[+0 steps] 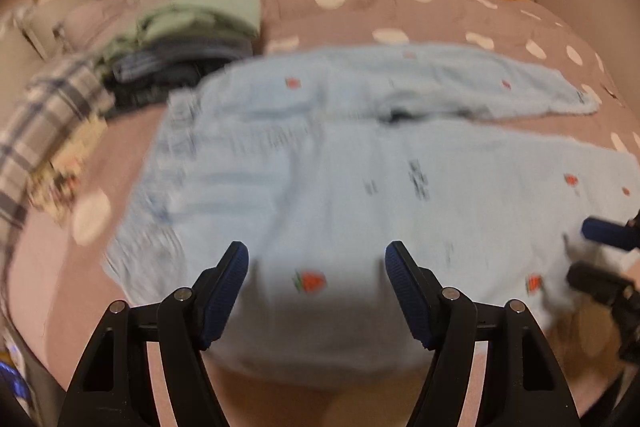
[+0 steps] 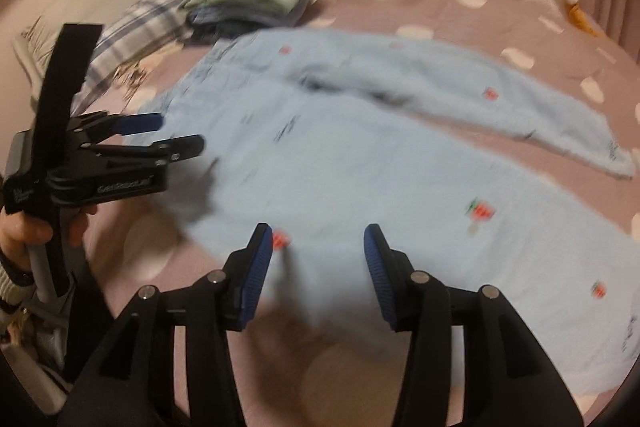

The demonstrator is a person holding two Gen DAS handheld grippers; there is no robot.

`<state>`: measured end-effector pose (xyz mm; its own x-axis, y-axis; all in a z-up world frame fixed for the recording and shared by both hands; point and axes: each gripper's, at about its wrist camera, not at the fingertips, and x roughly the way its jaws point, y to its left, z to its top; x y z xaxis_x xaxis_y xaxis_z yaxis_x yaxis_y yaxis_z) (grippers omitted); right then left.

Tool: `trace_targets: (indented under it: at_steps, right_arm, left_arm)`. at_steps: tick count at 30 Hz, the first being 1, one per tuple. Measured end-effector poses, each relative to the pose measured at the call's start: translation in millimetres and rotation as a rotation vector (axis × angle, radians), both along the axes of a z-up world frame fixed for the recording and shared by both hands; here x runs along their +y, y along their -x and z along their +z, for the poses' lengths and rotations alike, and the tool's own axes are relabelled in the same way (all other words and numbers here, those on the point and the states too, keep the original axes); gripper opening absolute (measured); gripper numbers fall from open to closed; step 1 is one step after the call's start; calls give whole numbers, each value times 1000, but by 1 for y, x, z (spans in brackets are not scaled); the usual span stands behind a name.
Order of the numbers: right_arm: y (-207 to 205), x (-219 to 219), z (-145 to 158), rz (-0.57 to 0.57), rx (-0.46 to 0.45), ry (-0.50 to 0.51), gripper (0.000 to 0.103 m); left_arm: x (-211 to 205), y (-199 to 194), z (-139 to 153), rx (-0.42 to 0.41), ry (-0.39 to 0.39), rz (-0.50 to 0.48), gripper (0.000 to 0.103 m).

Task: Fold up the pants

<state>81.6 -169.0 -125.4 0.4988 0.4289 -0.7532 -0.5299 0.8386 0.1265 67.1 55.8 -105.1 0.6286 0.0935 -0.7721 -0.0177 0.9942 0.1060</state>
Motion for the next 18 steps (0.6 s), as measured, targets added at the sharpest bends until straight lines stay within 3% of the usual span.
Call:
trace_targets:
  at_steps: [2, 5, 12, 18]
  right_arm:
    - [-10, -1, 6, 3, -23, 2, 52]
    - [-27, -2, 16, -9, -48, -7, 65]
    - [-86, -12, 34, -9, -72, -20, 71]
    - [-161, -6, 35, 15, -64, 19, 73]
  left_arm:
    - [0, -7, 6, -26, -11, -8, 71]
    - [1, -24, 15, -52, -27, -17, 71]
    - [16, -77, 34, -97, -66, -32, 75]
    - [49, -145, 32, -44, -41, -48, 79]
